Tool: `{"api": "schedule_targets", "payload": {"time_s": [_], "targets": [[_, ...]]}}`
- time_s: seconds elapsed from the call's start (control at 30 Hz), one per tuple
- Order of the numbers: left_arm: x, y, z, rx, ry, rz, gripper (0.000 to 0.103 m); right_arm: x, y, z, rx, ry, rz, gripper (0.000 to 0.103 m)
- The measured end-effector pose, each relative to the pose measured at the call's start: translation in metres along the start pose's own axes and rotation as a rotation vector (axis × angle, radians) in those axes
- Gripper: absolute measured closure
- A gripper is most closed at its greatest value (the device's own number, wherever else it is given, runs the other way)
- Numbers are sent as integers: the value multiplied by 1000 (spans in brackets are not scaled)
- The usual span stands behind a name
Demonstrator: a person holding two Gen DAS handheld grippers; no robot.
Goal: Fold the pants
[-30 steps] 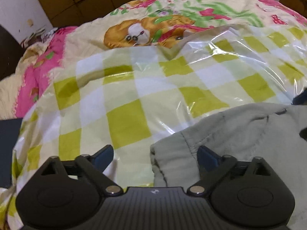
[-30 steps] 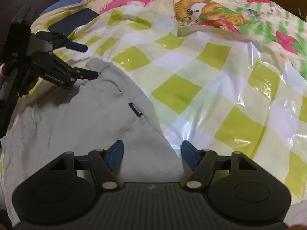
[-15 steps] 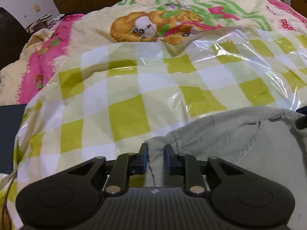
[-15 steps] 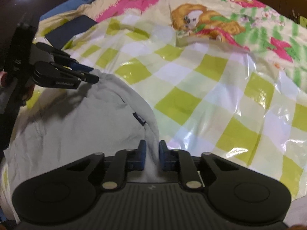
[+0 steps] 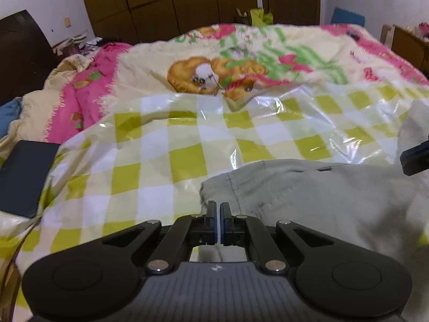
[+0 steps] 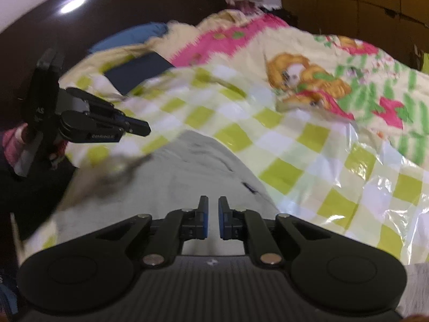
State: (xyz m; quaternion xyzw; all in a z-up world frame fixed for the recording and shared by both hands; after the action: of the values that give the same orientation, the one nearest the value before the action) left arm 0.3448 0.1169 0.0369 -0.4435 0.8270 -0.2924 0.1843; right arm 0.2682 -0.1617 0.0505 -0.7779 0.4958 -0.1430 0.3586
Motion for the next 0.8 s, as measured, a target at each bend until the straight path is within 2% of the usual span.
{"api": "schedule_targets", "payload": {"time_s": [0.1, 0.13, 0.23, 0.33, 0.43, 0.5, 0.63, 0.73, 0.8], "targets": [[4, 12, -22, 14, -14, 15, 83, -13, 0, -10, 17, -8, -11, 94], [6, 15, -26, 18, -1, 17, 83, -14, 2, -10, 19, -11, -2, 89], [24, 25, -28, 7, 79, 16, 83, -20, 17, -13, -26, -34, 9, 89], [54, 37, -23, -7, 104, 104, 82, -26, 52, -20, -110, -28, 4, 89], [75, 52, -12, -56, 155, 123, 82, -25, 98, -27, -206, 4, 61, 85], [86, 67, -8, -91, 164, 128, 82, -21, 132, -37, -251, 25, 143, 85], [108, 104, -18, -148, 209, 148, 82, -25, 183, -44, -335, -30, 281, 84], [118, 134, -34, -191, 235, 156, 80, -40, 195, -37, -329, -48, 265, 85], [119, 149, -40, -207, 209, 168, 78, -39, 190, -31, -286, -42, 301, 84]]}}
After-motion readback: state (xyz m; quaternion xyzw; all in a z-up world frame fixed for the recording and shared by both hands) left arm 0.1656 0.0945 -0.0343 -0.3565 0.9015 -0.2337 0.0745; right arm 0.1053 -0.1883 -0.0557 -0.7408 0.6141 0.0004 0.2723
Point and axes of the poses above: each gripper's, at about its wrist camera, not at the fingertips, and z roughly the way its jaws point, x to its right, y to its underside, the point moved 1 cm from there along z, roughly the way its jaws point, and after that the axes turned 4 degrees about y, right-handed, at the moved point
